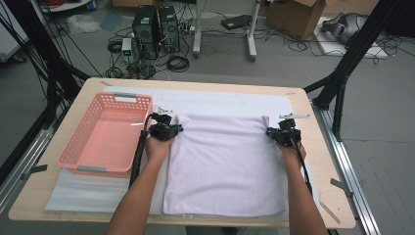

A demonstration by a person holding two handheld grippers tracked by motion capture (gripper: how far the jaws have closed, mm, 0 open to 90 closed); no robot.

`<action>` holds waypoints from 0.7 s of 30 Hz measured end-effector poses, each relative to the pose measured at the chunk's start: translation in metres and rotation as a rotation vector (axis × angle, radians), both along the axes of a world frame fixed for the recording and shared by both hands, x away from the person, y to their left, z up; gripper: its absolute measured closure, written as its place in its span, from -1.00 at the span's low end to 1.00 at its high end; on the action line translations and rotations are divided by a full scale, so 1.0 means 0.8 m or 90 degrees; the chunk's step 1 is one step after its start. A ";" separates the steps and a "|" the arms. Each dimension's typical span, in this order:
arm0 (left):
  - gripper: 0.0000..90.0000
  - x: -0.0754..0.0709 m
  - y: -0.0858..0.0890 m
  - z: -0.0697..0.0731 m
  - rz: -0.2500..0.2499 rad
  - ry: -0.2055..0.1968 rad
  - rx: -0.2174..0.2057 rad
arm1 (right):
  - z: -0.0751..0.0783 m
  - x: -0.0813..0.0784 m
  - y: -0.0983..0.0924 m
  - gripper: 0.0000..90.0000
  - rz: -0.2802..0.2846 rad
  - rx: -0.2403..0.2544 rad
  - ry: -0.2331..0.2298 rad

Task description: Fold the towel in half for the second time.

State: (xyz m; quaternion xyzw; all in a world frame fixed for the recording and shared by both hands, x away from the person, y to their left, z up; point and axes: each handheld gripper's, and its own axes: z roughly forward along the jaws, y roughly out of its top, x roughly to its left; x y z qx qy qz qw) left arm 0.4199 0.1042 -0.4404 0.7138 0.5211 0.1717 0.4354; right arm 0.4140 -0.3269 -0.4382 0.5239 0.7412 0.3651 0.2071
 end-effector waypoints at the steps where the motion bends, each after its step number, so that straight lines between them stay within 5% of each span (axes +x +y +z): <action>1: 0.90 -0.001 -0.001 0.003 0.007 -0.012 -0.007 | 0.003 -0.001 0.000 0.92 -0.003 0.002 -0.013; 7: 0.90 -0.011 0.002 0.017 -0.004 -0.034 -0.028 | 0.018 -0.013 -0.005 0.92 -0.003 0.029 -0.048; 16: 0.90 -0.037 0.007 0.040 -0.029 -0.057 -0.065 | 0.044 -0.041 -0.018 0.91 0.039 0.064 -0.061; 21: 0.90 -0.057 0.013 0.042 -0.057 -0.051 -0.043 | 0.045 -0.060 -0.020 0.91 0.061 0.080 -0.064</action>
